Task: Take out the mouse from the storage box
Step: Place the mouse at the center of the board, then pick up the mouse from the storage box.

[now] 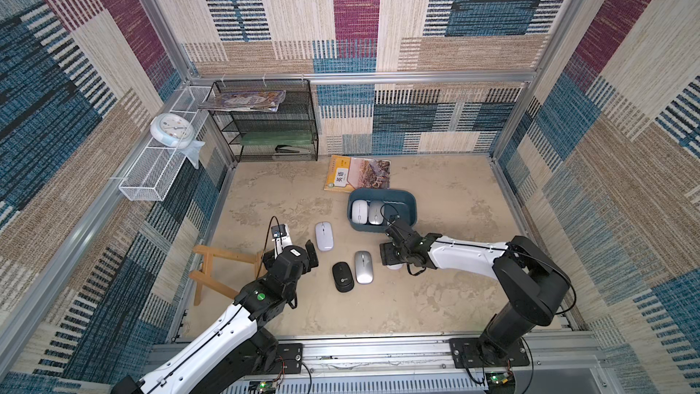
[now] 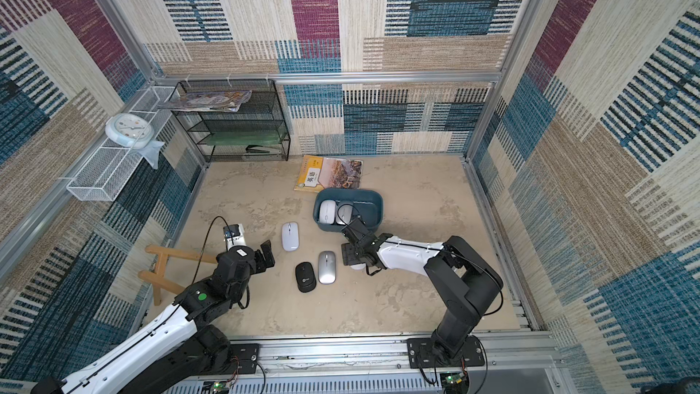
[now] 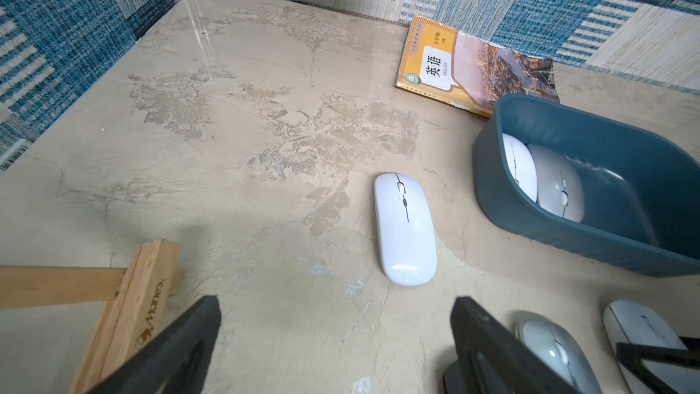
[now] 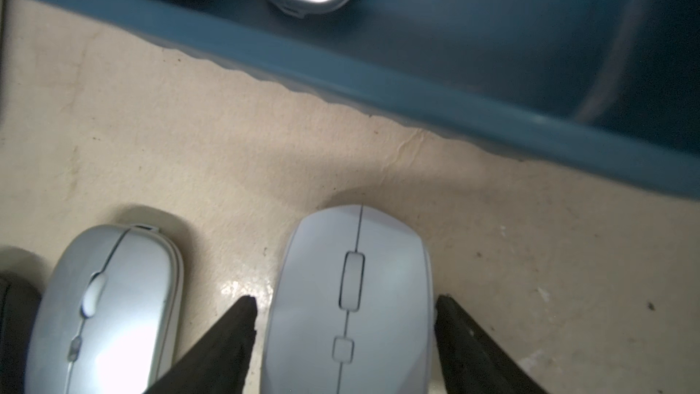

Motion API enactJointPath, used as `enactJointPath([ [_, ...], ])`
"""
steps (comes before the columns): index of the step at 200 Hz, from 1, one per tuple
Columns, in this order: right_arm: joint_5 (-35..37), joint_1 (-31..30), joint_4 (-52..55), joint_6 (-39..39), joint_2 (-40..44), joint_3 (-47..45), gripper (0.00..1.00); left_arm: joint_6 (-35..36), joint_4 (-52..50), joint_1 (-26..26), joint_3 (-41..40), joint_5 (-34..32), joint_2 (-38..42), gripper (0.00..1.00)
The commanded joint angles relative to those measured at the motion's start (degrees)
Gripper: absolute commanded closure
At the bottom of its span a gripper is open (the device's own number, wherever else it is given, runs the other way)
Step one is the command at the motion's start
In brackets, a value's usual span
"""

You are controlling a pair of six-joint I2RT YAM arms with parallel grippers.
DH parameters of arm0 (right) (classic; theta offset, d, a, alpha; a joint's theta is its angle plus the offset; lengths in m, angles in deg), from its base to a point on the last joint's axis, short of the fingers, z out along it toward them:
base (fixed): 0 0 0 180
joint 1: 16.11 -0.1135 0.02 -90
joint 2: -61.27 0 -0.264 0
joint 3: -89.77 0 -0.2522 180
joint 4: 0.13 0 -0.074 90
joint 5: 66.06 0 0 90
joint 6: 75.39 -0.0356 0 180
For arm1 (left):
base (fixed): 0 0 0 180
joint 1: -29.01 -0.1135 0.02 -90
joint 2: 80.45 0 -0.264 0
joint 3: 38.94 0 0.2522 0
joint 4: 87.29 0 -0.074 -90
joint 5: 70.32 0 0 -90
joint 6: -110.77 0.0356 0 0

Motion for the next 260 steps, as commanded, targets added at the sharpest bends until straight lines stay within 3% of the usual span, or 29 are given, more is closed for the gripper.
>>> enactJointPath([
  [1,0.52,-0.07,0.12,0.00,1.16,0.24,0.16,-0.33,0.83,-0.05,0.29,1.81,-0.88,0.01],
  [39,3.20,-0.07,3.45,2.95,7.88,1.21,0.16,-3.28,-1.89,-0.05,6.54,9.02,-7.62,0.01],
  [90,13.42,0.15,6.81,7.16,21.44,-0.95,0.15,-3.94,-9.91,-0.05,24.94,20.74,-25.67,0.02],
  [141,19.86,2.04,4.31,6.75,33.07,-10.86,0.13,-0.39,-17.55,0.54,47.51,36.31,-48.38,0.18],
  [211,16.14,4.04,-5.23,4.47,39.65,-23.95,0.11,2.97,-30.26,2.06,73.29,36.96,-70.30,0.21],
  [260,13.63,4.41,-7.23,5.42,39.73,-24.80,0.10,5.98,-36.73,2.08,84.46,33.68,-79.41,0.16],
])
